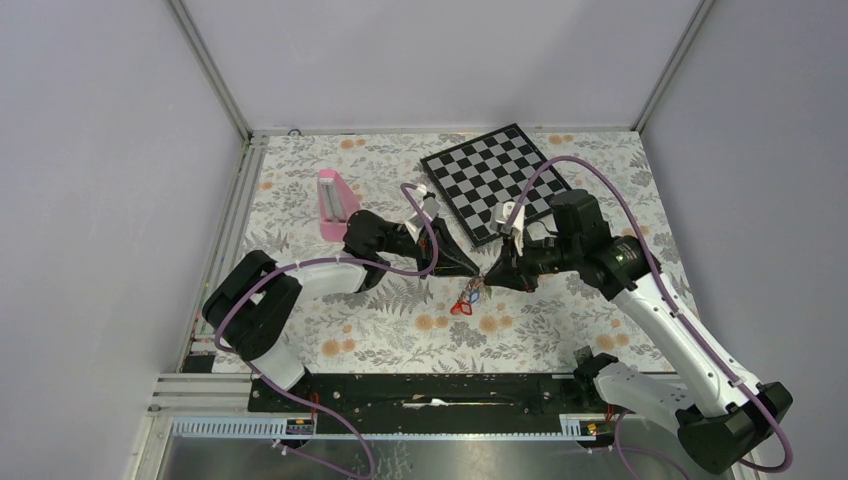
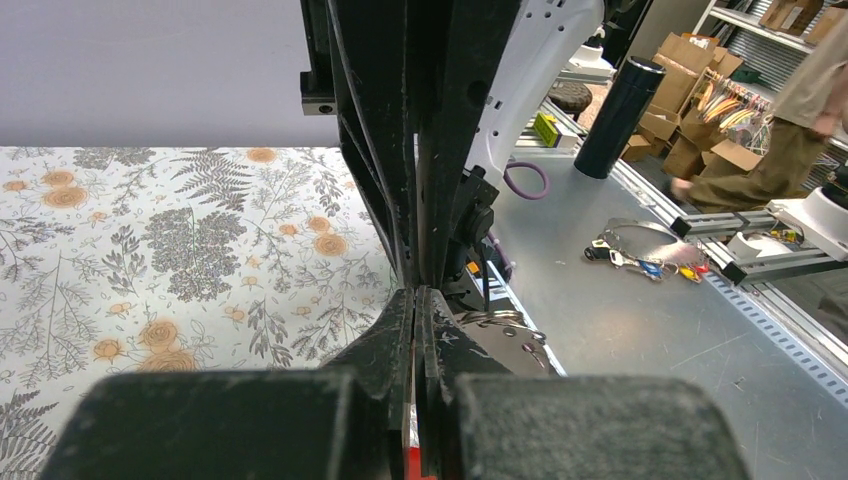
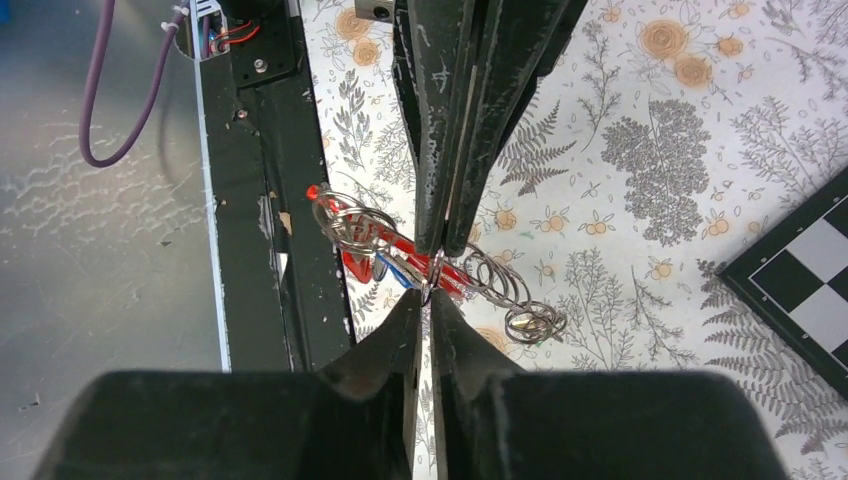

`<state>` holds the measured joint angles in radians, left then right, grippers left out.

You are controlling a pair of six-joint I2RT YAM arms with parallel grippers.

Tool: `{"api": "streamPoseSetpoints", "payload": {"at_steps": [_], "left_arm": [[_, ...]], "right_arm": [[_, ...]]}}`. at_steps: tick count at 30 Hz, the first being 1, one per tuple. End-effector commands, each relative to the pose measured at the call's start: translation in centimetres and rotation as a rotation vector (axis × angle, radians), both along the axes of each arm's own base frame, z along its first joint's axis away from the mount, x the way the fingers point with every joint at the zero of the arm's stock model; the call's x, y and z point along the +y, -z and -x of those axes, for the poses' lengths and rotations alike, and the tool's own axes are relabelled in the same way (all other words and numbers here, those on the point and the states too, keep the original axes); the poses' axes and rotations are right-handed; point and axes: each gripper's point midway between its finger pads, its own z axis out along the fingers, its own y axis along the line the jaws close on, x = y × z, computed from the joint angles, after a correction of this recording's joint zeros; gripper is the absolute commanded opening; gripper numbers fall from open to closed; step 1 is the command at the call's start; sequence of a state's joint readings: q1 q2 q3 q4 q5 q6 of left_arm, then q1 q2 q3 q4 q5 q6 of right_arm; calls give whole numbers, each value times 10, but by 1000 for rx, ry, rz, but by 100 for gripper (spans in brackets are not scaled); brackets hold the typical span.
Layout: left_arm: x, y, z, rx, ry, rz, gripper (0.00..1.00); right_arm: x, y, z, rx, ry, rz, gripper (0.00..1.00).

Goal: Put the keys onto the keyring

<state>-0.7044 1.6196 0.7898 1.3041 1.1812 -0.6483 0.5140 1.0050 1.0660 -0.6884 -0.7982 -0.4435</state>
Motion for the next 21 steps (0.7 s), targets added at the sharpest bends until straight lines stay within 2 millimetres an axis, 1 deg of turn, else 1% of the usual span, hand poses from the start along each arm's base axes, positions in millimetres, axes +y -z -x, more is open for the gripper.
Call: {"api": "streamPoseSetpoints", "payload": {"at_steps": [1,4,8,14,21], "left_arm": [[3,-13,5,-71,3,63,0],[3,-14,6,-75,4,66,0],[3,-15,6,-74,5,70,0],[3,-18,6,-74,4,77,0],[3,-18,5,-73,-4,80,0]], "right_arm": [[2,1,0,-2,-13,-24,8],[2,2,0,-3,-12,-22,3],[3,4,1,3,-18,-26,0],[3,9,1,12,-20,-28,0],[3,10,3,14,-24,-28,0]]}}
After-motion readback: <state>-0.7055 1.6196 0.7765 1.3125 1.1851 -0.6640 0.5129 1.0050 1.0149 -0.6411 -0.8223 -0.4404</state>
